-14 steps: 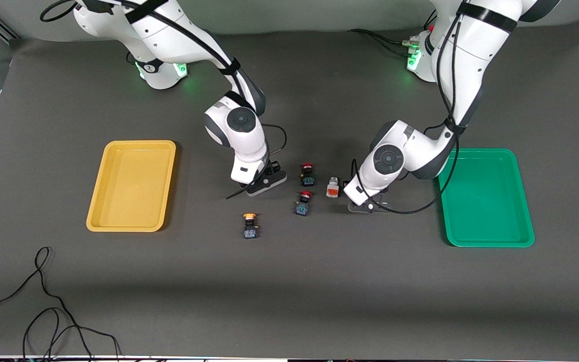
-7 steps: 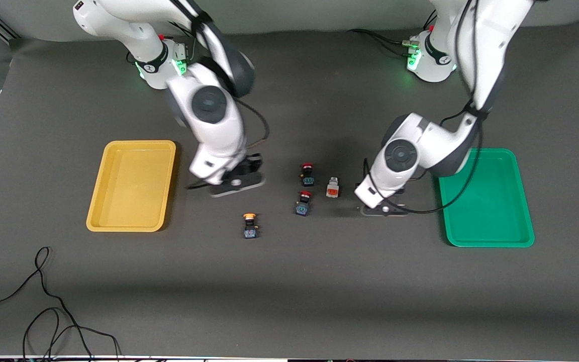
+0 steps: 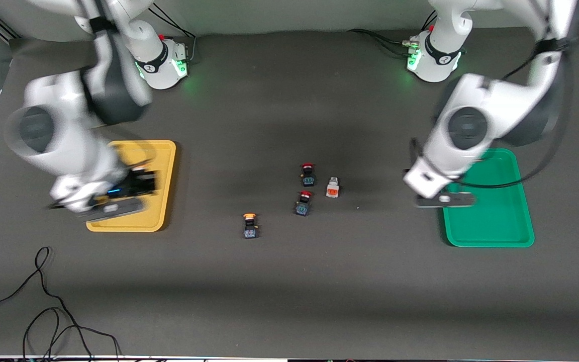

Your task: Place green and yellow buttons in trays

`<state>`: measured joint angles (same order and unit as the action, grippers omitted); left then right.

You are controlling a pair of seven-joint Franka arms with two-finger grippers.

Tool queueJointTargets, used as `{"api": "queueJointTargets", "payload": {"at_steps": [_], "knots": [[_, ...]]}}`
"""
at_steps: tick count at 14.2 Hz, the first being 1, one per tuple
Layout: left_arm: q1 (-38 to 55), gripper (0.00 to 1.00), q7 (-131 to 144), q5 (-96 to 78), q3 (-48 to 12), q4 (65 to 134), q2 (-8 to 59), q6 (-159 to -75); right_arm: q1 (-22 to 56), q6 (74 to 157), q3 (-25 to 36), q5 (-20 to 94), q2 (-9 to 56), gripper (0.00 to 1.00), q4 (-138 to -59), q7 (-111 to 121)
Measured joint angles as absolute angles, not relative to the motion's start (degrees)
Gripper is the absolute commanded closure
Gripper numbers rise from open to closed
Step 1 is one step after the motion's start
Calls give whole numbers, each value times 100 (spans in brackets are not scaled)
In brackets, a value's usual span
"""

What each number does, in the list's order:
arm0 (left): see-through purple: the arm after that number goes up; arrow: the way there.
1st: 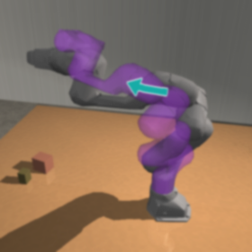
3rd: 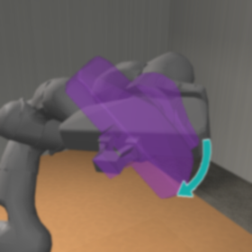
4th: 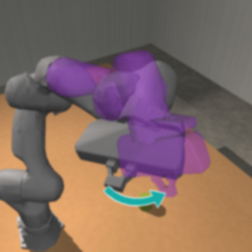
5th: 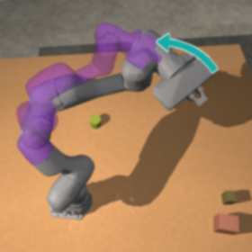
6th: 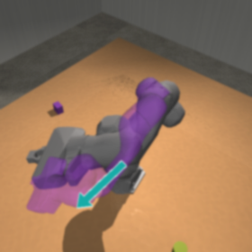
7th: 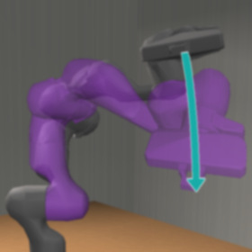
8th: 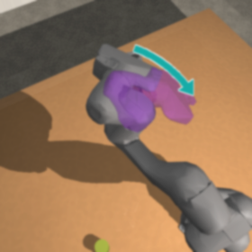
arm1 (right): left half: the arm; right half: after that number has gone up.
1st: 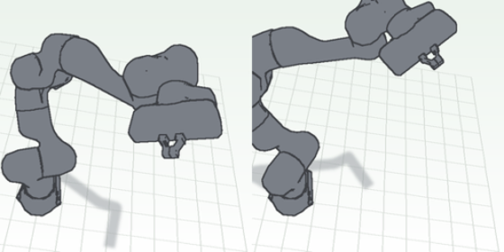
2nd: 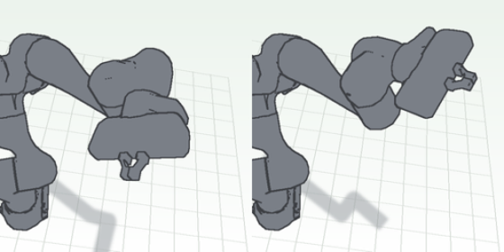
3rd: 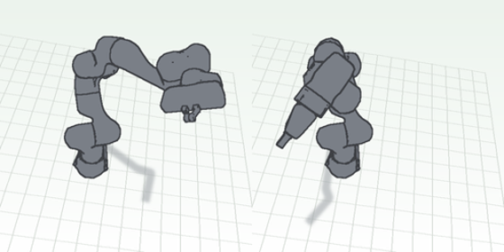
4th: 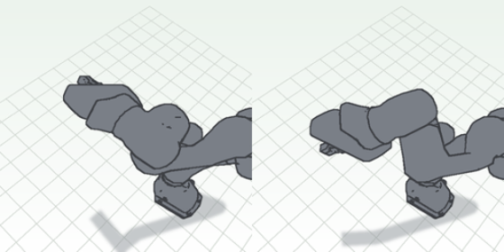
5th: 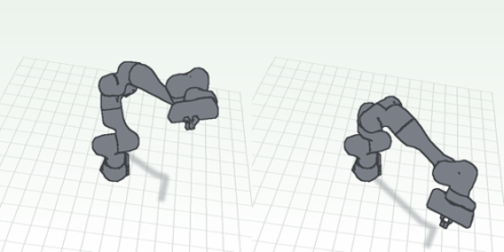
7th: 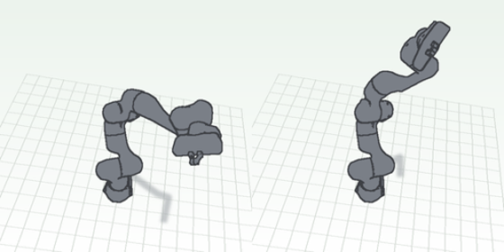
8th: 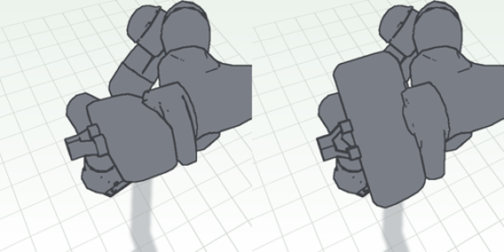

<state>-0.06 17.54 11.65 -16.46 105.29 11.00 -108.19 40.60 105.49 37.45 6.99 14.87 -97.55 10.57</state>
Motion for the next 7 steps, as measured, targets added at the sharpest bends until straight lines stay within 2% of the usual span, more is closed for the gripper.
{"api": "queueJointTargets", "payload": {"at_steps": [3,5,7], "knots": [[-1017,100,238,1163,-1606,10524,973,-10756,3978,10826,4513,846,1467,84,-10360,1767],[-1642,100,-507,1163,-1586,10615,989,-10870,3986,11702,4645,1022,1474,84,-11139,1992],[-2042,100,-819,1171,-1583,10951,1016,-11439,3962,12893,4698,1382,1576,84,-12085,2397]]}}
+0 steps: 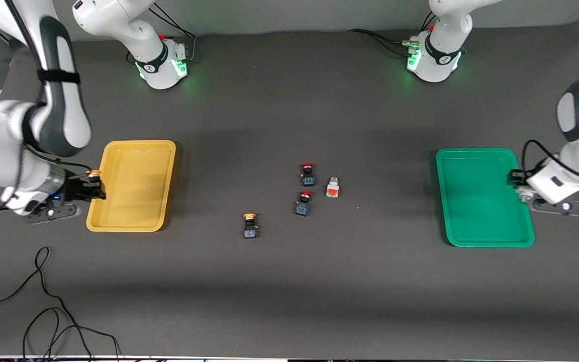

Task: Place green and yellow buttons in trays
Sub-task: 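Lower both switches into the trays and open both grippers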

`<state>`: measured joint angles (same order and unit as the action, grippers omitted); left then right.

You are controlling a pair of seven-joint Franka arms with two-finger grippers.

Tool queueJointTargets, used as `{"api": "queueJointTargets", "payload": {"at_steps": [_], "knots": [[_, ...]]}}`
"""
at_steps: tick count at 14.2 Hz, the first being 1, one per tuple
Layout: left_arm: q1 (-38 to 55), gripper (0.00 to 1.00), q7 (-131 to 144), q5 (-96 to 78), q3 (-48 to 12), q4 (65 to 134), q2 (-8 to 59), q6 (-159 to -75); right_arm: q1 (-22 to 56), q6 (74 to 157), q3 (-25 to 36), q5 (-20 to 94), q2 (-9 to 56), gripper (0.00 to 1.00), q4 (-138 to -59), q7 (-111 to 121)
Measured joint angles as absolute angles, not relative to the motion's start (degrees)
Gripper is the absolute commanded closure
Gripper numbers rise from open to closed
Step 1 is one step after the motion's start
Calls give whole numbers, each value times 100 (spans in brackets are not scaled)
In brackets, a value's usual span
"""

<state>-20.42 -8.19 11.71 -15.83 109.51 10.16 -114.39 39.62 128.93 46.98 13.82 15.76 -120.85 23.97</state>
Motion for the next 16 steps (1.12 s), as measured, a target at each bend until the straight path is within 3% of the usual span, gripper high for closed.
{"api": "queueJointTargets", "payload": {"at_steps": [2,4,5,6,7,8,11,14,15,16], "knots": [[-2326,100,-978,1174,-1585,11491,1082,-12251,3854,13689,4712,1928,1895,84,-12685,2895],[-2511,100,-1010,1175,-1587,12090,1172,-13040,3767,13871,4720,2851,2368,84,-12790,3612],[-2588,100,-1009,1174,-1590,12363,1244,-13411,3749,13889,4727,3335,2600,72,-12782,3964],[-2677,100,-1003,1169,-1589,12572,1359,-13712,3745,13903,4728,3728,2802,27,-12762,4244],[-2781,100,-997,1163,-1590,12701,1515,-13939,3746,13904,4727,3949,2954,7,-12731,4378],[-2888,100,-954,1141,-1590,12761,1701,-14102,3750,13904,4726,4032,3044,0,-12687,4400],[-3031,100,-655,1117,-1594,12766,2172,-14311,3807,13633,4763,4019,3063,0,-12390,4400],[-3031,98,-549,1103,-1626,12763,2318,-14392,3865,12768,4989,3378,3000,0,-11658,4253],[-3031,53,-549,1101,-1632,12763,2327,-14413,3867,12269,5064,3005,2962,0,-11216,4012],[-3031,1,-550,1101,-1636,12759,2328,-14429,3867,11731,5105,2647,2913,0,-10694,3723]]}}
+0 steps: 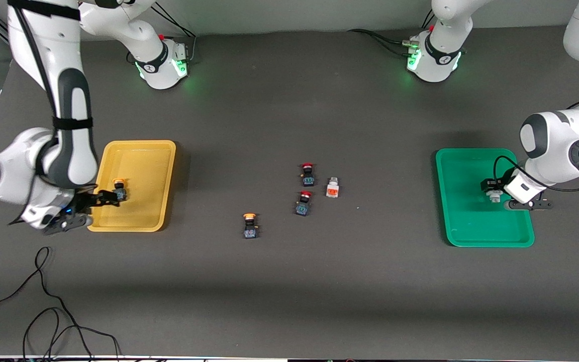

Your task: Place green and yellow buttons in trays

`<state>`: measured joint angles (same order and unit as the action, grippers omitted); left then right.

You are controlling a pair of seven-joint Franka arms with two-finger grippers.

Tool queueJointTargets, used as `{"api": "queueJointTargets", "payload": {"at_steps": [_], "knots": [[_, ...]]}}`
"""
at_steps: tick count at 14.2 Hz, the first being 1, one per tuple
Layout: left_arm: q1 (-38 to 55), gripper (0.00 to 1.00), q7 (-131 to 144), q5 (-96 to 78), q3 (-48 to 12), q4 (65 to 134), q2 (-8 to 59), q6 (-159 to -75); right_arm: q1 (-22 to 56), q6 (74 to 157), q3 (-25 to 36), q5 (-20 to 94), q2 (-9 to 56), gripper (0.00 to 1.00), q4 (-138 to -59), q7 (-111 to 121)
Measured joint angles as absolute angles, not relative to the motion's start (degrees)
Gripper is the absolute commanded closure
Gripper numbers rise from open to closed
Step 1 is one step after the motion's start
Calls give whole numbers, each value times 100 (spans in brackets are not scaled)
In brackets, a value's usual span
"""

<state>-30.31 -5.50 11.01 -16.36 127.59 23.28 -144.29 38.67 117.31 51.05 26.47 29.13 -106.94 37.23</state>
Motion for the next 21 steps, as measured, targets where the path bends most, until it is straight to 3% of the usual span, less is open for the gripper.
{"api": "queueJointTargets", "payload": {"at_steps": [3,6,9,12,16,18,21], "knots": [[-3032,0,-580,1102,-1641,12740,2327,-14470,3922,10363,5100,2117,2805,0,-9134,2908],[-3032,0,-599,1104,-1647,12664,2295,-14464,4183,9988,4889,2091,2806,0,-8562,2139],[-3034,0,-636,1104,-1791,12449,1867,-13872,4450,10051,4164,2088,3067,0,-8319,848],[-3020,1,-636,691,-2359,11919,1023,-12410,4576,10165,3396,2083,3707,0,-7612,-406],[-2852,7,-480,-88,-2993,10355,452,-10053,4579,10644,2682,2083,4219,0,-7186,-1506],[-2559,8,-62,-141,-3031,9820,514,-9611,4572,10897,2520,2083,4298,0,-7198,-1670],[-1911,8,885,-160,-3044,9640,777,-9603,4568,11594,2464,2083,4503,0,-7499,-1691]]}}
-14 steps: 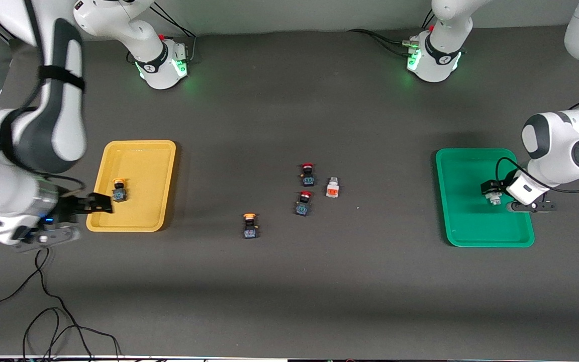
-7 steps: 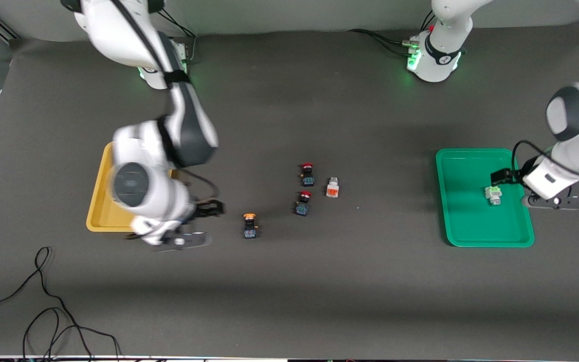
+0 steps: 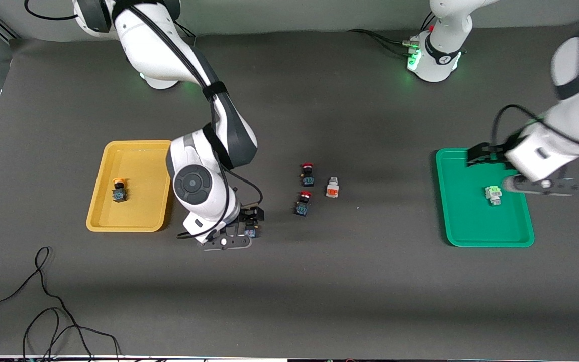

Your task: Place green and yellow buttons in trays

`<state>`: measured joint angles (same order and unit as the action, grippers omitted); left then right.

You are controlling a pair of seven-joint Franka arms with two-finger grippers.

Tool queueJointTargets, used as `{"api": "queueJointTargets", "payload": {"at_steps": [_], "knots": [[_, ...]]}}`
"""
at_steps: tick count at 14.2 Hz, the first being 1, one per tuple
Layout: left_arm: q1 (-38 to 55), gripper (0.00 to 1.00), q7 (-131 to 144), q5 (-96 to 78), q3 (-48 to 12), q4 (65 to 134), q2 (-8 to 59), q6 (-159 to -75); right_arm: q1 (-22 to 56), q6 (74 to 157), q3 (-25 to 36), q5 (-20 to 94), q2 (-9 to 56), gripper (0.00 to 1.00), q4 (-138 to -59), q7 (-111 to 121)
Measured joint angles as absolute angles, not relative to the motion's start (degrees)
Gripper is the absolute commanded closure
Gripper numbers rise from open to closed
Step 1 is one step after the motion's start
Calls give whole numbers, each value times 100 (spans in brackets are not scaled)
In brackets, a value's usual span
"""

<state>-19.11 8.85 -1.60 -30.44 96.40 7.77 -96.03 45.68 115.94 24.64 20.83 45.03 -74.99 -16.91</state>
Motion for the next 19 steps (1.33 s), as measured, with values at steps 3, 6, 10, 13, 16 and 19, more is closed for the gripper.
{"api": "queueJointTargets", "payload": {"at_steps": [3,6,10,13,16,19], "knots": [[-1087,7,2038,-157,-3058,9617,1158,-9971,4573,12445,2363,2085,4791,0,-7958,-1699],[-343,6,3041,-120,-3062,9615,1570,-10529,4606,13076,2171,2088,5051,2,-8188,-1814],[281,5,3820,436,-3051,9625,2297,-11367,4624,13265,2100,2088,5180,50,-8218,-1851],[671,2,4139,950,-3039,9627,2988,-11957,4623,13268,2105,2088,5176,81,-8213,-1851],[937,2,4266,1511,-2985,9653,3573,-12286,4622,13269,2116,2089,5161,83,-8198,-1851],[1022,2,4457,1945,-2915,10007,3896,-13028,4613,13189,2163,2089,5053,83,-8157,-1851]]}}
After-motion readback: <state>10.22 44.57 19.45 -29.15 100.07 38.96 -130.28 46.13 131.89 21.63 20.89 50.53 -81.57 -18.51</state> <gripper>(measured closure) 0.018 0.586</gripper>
